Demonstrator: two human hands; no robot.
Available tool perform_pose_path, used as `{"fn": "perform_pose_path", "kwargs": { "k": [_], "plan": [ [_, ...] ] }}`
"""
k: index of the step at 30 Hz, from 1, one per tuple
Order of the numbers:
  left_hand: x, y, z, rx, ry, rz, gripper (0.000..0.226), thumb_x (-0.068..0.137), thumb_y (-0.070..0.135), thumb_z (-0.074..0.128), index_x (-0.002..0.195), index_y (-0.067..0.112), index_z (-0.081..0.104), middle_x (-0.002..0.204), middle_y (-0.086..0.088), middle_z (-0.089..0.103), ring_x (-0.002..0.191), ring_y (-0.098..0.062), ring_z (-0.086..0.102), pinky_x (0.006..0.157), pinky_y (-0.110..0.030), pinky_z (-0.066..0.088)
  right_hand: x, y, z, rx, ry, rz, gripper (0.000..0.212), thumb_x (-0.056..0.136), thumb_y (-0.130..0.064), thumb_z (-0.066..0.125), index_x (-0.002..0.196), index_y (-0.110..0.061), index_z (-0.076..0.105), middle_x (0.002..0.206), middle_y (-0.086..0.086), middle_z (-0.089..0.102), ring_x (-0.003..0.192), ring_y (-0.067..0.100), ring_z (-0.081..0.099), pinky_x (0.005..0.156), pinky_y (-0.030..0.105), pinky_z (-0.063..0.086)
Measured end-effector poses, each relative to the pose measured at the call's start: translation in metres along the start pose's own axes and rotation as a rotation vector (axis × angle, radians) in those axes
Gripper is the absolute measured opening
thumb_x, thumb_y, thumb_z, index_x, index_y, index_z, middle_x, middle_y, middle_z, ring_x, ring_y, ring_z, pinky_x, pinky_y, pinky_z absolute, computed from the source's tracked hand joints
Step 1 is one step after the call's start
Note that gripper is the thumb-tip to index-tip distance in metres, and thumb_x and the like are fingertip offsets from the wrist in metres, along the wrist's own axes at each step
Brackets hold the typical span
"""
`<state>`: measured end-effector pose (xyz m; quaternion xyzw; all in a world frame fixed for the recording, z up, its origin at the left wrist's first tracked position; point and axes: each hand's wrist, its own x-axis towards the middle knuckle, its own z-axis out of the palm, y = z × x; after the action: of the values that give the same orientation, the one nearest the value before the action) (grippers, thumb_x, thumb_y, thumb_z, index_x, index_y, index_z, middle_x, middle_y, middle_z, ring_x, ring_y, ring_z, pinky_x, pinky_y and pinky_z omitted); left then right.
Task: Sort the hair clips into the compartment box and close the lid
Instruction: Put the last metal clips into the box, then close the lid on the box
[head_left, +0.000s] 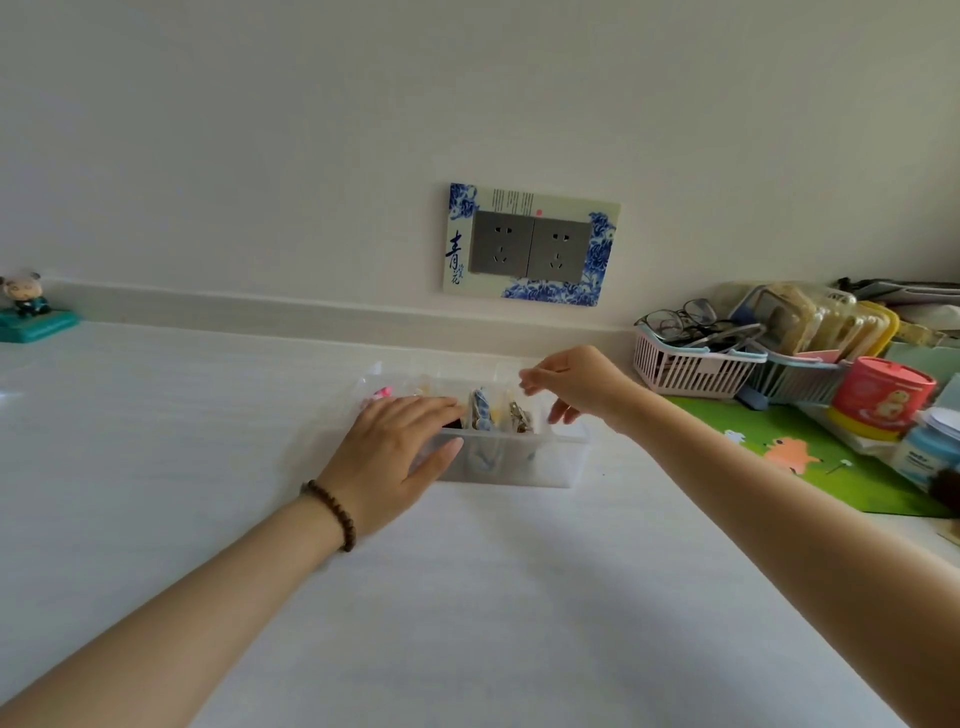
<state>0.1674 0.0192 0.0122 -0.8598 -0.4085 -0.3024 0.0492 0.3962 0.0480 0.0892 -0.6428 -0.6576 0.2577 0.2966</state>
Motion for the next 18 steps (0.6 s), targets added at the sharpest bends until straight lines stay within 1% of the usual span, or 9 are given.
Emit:
{"fn": "perform_pose_path", "kwargs": {
  "k": [2, 4, 6, 9, 11, 13, 15, 16, 18],
  "plan": [
    [0.005, 0.002, 0.001, -0.006, -0.013, 0.02, 0.058, 0.09, 0.055, 0.019, 0.134, 0.027, 0.043, 0.139, 0.01, 0.046, 0.131, -0.008, 0.035, 0.111, -0.025, 0.013, -0.005, 0.003, -0.001, -0.16, 0.146, -0.17, 0.025, 0.09, -0.032, 0.056, 0.094, -0.013, 0.071, 0.098, -0.002, 0.071, 0.045, 0.012, 0.058, 0.045, 0.019, 0.046],
    [0.012, 0.004, 0.002, -0.004, -0.038, 0.044, 0.061, 0.09, 0.058, 0.018, 0.138, 0.026, 0.038, 0.144, 0.011, 0.041, 0.135, -0.008, 0.028, 0.111, -0.02, 0.005, -0.016, 0.007, 0.0, -0.182, 0.202, -0.27, 0.026, 0.091, -0.036, 0.053, 0.087, -0.018, 0.072, 0.1, -0.005, 0.07, 0.056, 0.014, 0.063, 0.056, 0.026, 0.05],
    [0.021, 0.006, 0.003, 0.032, -0.089, 0.08, 0.06, 0.092, 0.058, 0.017, 0.14, 0.026, 0.034, 0.147, 0.011, 0.035, 0.139, -0.007, 0.022, 0.112, -0.02, -0.001, -0.025, 0.014, 0.001, -0.161, 0.239, -0.317, 0.025, 0.091, -0.037, 0.053, 0.084, -0.022, 0.071, 0.097, -0.005, 0.071, 0.068, 0.013, 0.064, 0.063, 0.029, 0.05],
    [0.031, 0.01, 0.004, 0.068, -0.177, 0.093, 0.066, 0.087, 0.058, 0.011, 0.137, 0.025, 0.039, 0.146, 0.01, 0.038, 0.139, -0.007, 0.019, 0.113, -0.024, -0.003, -0.03, 0.028, -0.002, -0.103, 0.323, -0.326, 0.022, 0.09, -0.034, 0.055, 0.081, -0.023, 0.071, 0.09, -0.006, 0.069, 0.079, 0.012, 0.063, 0.07, 0.032, 0.051],
    [0.039, 0.012, 0.004, 0.079, -0.224, 0.072, 0.066, 0.087, 0.06, 0.011, 0.131, 0.024, 0.046, 0.141, 0.008, 0.045, 0.138, -0.008, 0.023, 0.112, -0.025, -0.001, -0.029, 0.037, -0.005, -0.053, 0.321, -0.304, 0.022, 0.091, -0.035, 0.054, 0.081, -0.023, 0.071, 0.091, -0.005, 0.069, 0.083, 0.013, 0.063, 0.073, 0.032, 0.051],
    [0.049, 0.016, 0.003, 0.108, -0.275, 0.045, 0.06, 0.09, 0.058, 0.016, 0.127, 0.023, 0.049, 0.135, 0.007, 0.05, 0.135, -0.009, 0.027, 0.113, -0.027, 0.001, -0.026, 0.043, -0.005, -0.024, 0.316, -0.283, 0.024, 0.091, -0.036, 0.053, 0.082, -0.023, 0.071, 0.093, -0.004, 0.069, 0.083, 0.012, 0.062, 0.07, 0.028, 0.05],
    [0.056, 0.02, 0.005, 0.115, -0.339, 0.021, 0.058, 0.091, 0.057, 0.017, 0.126, 0.023, 0.05, 0.132, 0.006, 0.051, 0.133, -0.009, 0.029, 0.114, -0.029, 0.003, -0.023, 0.048, -0.004, -0.013, 0.32, -0.274, 0.024, 0.091, -0.036, 0.052, 0.082, -0.024, 0.071, 0.093, -0.004, 0.069, 0.076, 0.006, 0.06, 0.063, 0.022, 0.044],
    [0.058, 0.021, 0.005, 0.106, -0.358, 0.014, 0.058, 0.092, 0.056, 0.016, 0.126, 0.023, 0.05, 0.131, 0.006, 0.051, 0.134, -0.01, 0.029, 0.114, -0.029, 0.003, -0.022, 0.049, -0.004, -0.007, 0.322, -0.274, 0.024, 0.092, -0.036, 0.052, 0.082, -0.025, 0.071, 0.093, -0.004, 0.068, 0.075, 0.005, 0.058, 0.064, 0.021, 0.042],
    [0.056, 0.021, 0.005, 0.054, -0.338, 0.01, 0.058, 0.092, 0.055, 0.015, 0.125, 0.024, 0.05, 0.133, 0.006, 0.051, 0.136, -0.01, 0.026, 0.113, -0.028, 0.005, -0.019, 0.051, -0.003, 0.015, 0.324, -0.278, 0.023, 0.092, -0.035, 0.052, 0.082, -0.026, 0.07, 0.096, -0.004, 0.068, 0.082, 0.008, 0.059, 0.072, 0.024, 0.043]
  ]
}}
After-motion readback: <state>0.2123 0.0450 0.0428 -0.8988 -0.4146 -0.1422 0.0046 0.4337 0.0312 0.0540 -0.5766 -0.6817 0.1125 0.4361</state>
